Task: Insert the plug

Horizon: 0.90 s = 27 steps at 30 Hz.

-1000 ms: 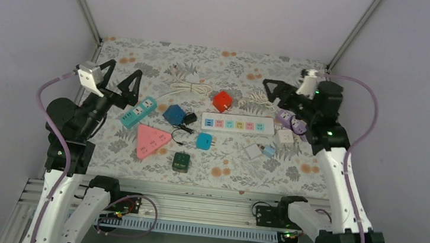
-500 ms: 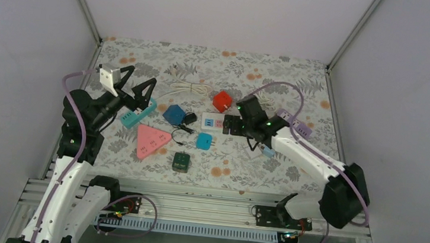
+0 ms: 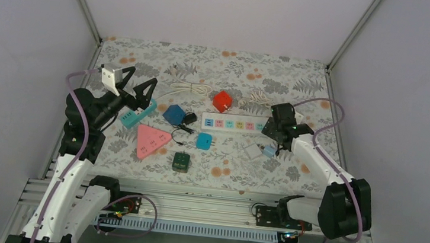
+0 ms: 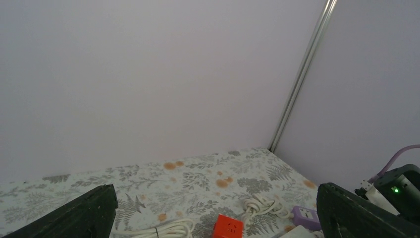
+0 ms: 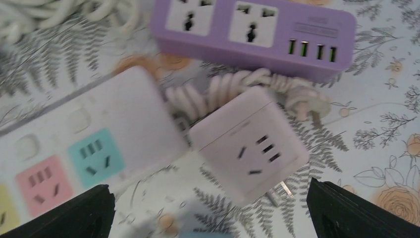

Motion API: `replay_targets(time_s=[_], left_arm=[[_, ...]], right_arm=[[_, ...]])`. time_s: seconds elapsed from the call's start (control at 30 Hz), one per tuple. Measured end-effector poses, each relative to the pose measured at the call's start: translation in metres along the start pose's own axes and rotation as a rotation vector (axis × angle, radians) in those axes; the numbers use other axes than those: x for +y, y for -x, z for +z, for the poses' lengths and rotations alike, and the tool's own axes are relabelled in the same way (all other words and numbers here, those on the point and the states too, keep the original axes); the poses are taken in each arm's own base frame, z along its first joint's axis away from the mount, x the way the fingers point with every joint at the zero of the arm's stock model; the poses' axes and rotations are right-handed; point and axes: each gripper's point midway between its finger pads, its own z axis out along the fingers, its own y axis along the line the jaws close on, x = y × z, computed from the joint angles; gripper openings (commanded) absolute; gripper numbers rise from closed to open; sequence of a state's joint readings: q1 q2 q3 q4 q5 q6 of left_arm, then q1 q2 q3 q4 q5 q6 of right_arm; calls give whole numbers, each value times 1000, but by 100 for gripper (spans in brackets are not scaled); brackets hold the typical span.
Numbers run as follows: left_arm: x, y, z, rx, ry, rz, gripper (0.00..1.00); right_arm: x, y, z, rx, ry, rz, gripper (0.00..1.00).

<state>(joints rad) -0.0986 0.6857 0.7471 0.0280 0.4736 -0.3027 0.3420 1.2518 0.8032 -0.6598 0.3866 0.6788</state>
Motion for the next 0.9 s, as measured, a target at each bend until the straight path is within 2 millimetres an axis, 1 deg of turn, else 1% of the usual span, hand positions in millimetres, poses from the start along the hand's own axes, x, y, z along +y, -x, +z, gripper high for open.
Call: replay_targets(time_s=[0.1,0.23,0.37,0.47,0.53,0.6,0.67,0.7,0.8,0.83,0.9], left_arm=[[1,-1,1,2,3,-2,100],[1,-1,1,3,3,-2,100],[1,0,0,1,2,-1,100],[0,0,0,0,2,-1,100],[-1,1,-1,-2,0,0,100],[-2,0,-1,-1,-6,0,100],[-3,0,-1,3,-12,-1,100],[-3,-1,0,5,-16,-2,100],[-4,-5,2,20,-30,-9,100],[-3,-6,3,26,-32,-12,100],[-3,-9,5,37,-37,-17,100]], right_arm=[[-15,6,13,10,-17,45,100],[-21,14,30,23,7,77,100],[-31,14,46,53,7,94,100],[-30,8,55,82,15,75,93],[-30,5,58,90,19,55,85],[-31,0,60,97,20,39,84],[-31,-3,61,101,22,31,85],[-31,-3,62,100,23,29,83],[-30,-4,66,107,19,24,67],[-31,-4,66,107,15,24,64],[-31,-4,66,104,15,22,63]])
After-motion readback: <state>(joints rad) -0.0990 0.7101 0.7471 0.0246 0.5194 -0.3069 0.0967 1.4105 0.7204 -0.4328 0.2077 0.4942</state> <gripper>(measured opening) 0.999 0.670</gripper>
